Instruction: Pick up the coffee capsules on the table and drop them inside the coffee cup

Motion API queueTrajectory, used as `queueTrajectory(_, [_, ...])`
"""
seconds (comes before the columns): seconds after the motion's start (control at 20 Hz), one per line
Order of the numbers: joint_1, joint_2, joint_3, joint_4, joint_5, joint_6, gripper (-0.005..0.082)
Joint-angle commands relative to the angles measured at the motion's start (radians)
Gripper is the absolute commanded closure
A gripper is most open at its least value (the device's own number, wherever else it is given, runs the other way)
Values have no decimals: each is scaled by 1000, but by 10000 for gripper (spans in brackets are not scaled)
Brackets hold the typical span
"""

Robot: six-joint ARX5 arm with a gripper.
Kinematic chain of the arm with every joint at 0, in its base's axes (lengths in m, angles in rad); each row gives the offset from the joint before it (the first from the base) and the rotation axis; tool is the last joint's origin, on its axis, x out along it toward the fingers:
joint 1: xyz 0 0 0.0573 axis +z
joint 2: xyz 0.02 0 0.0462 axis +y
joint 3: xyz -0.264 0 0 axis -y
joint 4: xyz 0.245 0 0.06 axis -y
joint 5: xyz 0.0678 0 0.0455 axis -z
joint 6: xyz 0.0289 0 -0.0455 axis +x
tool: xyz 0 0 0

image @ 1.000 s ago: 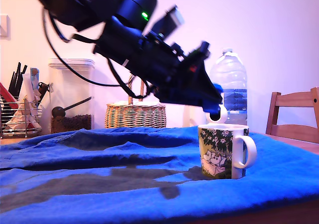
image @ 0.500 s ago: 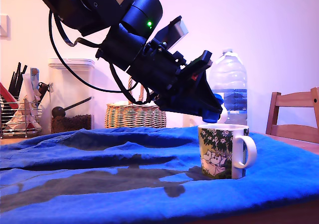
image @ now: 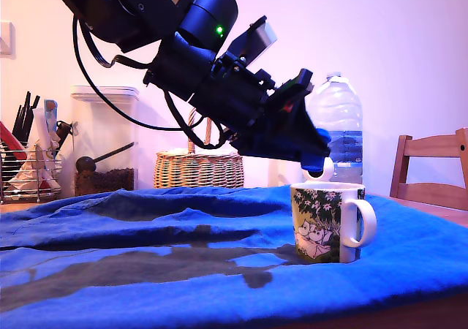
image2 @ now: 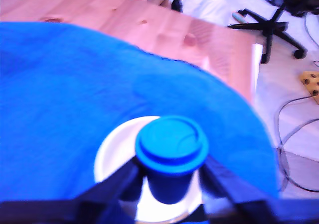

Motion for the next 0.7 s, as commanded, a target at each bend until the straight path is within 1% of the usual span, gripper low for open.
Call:
queueTrajectory(0.0, [-6, 16, 2, 12, 13, 8, 235])
queueTrajectory(0.1, [-8, 16, 2, 27, 14, 8, 235])
queueTrajectory(0.25, [-8, 16, 2, 69, 39, 7, 236])
queueTrajectory(0.3, [-8, 16, 2, 76, 39, -2, 237])
queueTrajectory(0.4, [-7, 15, 2, 77, 39, -3, 252])
queueTrajectory(0.45, [-7, 14, 2, 77, 40, -22, 257])
queueTrajectory(0.65, [-6, 14, 2, 74, 44, -19, 257])
